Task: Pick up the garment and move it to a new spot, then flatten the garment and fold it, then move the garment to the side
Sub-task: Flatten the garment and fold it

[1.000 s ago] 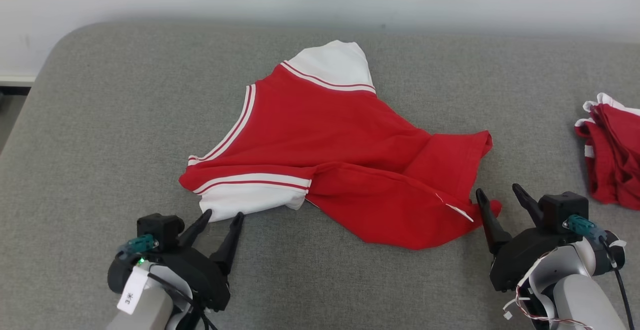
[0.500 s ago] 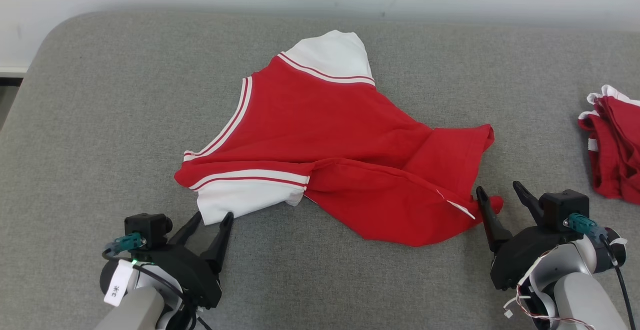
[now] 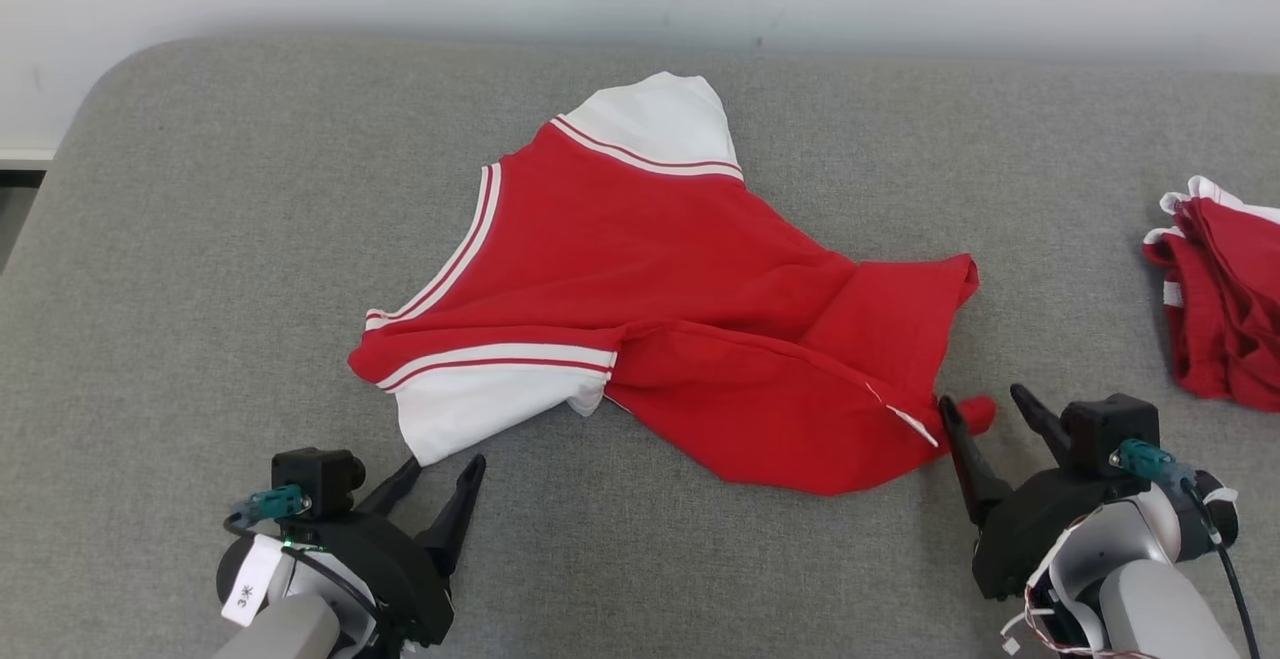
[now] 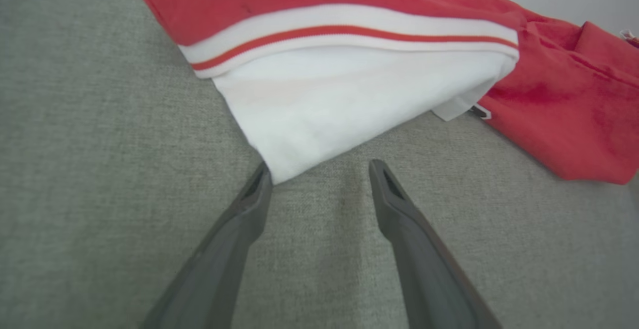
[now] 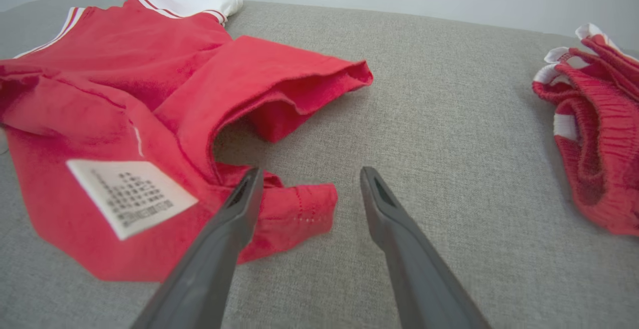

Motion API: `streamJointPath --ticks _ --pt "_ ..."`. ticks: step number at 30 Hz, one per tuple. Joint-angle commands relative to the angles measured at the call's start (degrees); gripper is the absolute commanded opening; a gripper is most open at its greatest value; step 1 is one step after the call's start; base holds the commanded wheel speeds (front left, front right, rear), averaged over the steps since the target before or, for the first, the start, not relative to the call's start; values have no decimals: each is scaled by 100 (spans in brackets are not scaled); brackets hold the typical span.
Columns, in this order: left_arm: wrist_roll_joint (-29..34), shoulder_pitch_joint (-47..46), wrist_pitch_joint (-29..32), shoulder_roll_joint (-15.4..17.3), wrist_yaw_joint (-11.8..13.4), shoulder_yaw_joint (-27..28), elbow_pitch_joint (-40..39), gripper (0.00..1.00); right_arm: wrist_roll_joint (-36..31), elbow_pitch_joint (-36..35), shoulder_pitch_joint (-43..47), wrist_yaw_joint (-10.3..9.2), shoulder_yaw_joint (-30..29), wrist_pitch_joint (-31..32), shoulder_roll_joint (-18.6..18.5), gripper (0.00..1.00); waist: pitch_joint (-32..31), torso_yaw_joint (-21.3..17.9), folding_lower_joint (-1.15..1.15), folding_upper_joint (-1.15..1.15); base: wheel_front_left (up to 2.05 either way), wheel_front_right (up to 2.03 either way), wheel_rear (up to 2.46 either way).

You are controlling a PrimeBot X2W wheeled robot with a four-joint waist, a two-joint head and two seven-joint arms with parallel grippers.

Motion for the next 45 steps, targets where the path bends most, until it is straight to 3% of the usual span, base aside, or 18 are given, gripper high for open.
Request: streamJointPath --ticks 1,3,4,7,8,23,25,26,27,29,30,31,40,45 --pt "-106 -51 -23 18 10 -49 38 85 77 1 48 -3 14 40 -73 100 -18 6 0 0 0 0 0" --pt "-141 -77 -45 15 10 -119 64 46 115 -14 77 -3 41 96 -106 100 -36 3 0 0 0 0 0" --pt "-161 -85 -58 21 10 -153 77 41 138 -25 97 -3 51 118 -115 100 -44 -1 0 0 0 0 0" --pt "-269 -113 -78 43 10 -246 119 3 154 -29 131 -3 28 204 -130 100 -70 -19 0 0 0 0 0" --pt "-300 -122 -80 45 10 -274 134 0 165 -26 137 -3 26 249 -127 100 -78 -23 0 0 0 0 0" --pt "-636 -240 -171 64 10 -586 253 0 561 -76 298 -3 157 922 -113 100 -117 22 0 0 0 0 0" --pt "-668 -264 -182 70 10 -618 266 0 627 -86 306 -3 178 986 -112 82 -111 35 0 0 0 0 0" --pt "-678 -272 -192 72 10 -631 270 0 655 -96 303 -3 177 1016 -116 79 -107 40 0 0 0 0 0" --pt "-699 -281 -200 73 10 -644 276 0 672 -97 304 -3 179 1032 -121 56 -104 44 0 0 0 0 0" --pt "-729 -302 -209 82 10 -668 281 0 669 -102 294 -3 170 1029 -121 38 -96 50 0 0 0 0 0" --pt "-738 -310 -218 82 10 -682 284 0 679 -93 289 -3 179 1056 -119 15 -93 53 0 0 0 0 0" --pt "-770 -328 -230 81 10 -704 292 0 668 -99 272 -3 184 1065 -125 1 -89 58 0 0 0 0 0" --pt "-830 -460 -269 118 10 -639 212 0 677 -247 224 -3 126 906 -138 0 -119 73 0 0 0 0 0" --pt "-649 -560 -270 284 14 -134 -259 0 925 -601 191 -3 79 820 -185 0 -191 103 0 0 0 0 0"
